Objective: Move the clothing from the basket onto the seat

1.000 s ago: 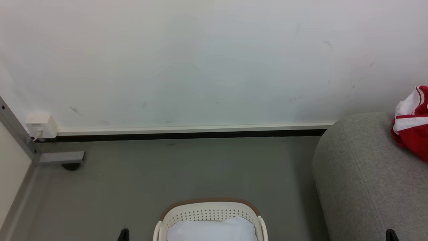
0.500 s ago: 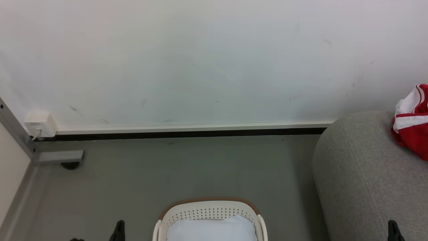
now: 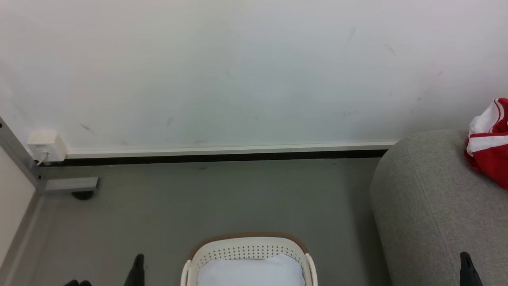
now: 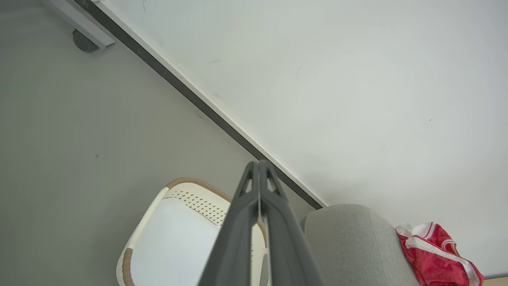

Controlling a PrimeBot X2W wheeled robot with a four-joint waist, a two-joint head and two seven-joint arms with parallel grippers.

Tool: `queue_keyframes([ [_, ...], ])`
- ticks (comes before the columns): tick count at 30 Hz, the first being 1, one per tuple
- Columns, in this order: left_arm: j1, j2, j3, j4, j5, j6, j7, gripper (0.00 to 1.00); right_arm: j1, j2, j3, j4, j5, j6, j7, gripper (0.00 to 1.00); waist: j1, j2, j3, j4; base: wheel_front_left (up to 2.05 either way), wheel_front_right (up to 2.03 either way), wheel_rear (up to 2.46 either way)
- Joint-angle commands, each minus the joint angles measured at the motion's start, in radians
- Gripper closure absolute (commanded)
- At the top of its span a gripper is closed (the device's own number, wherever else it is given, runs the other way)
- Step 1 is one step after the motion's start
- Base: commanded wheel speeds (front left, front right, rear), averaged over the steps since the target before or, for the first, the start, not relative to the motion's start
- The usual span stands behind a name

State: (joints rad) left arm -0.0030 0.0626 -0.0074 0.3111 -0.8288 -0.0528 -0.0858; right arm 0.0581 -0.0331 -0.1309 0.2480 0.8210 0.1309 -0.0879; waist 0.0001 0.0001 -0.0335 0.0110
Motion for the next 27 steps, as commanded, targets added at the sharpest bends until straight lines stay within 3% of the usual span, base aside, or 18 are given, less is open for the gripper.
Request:
queue_keyframes([
  [1,-0.026,0.001,0.01,-0.016,-0.038,-0.009,0.009,1.0,-0.032,-0.012,0.001,-0.014,0.042,0.0,0.01,1.0,-0.0001,-0.0001,0.001,0.0,0.0,0.0,0.0],
  [27,-0.06,-0.004,0.055,-0.037,-0.325,-0.037,0.084,1.0,-0.088,-0.016,0.007,-0.011,0.332,0.0,0.086,1.0,-0.0001,-0.0001,0.012,-0.003,0.0,0.0,0.0],
])
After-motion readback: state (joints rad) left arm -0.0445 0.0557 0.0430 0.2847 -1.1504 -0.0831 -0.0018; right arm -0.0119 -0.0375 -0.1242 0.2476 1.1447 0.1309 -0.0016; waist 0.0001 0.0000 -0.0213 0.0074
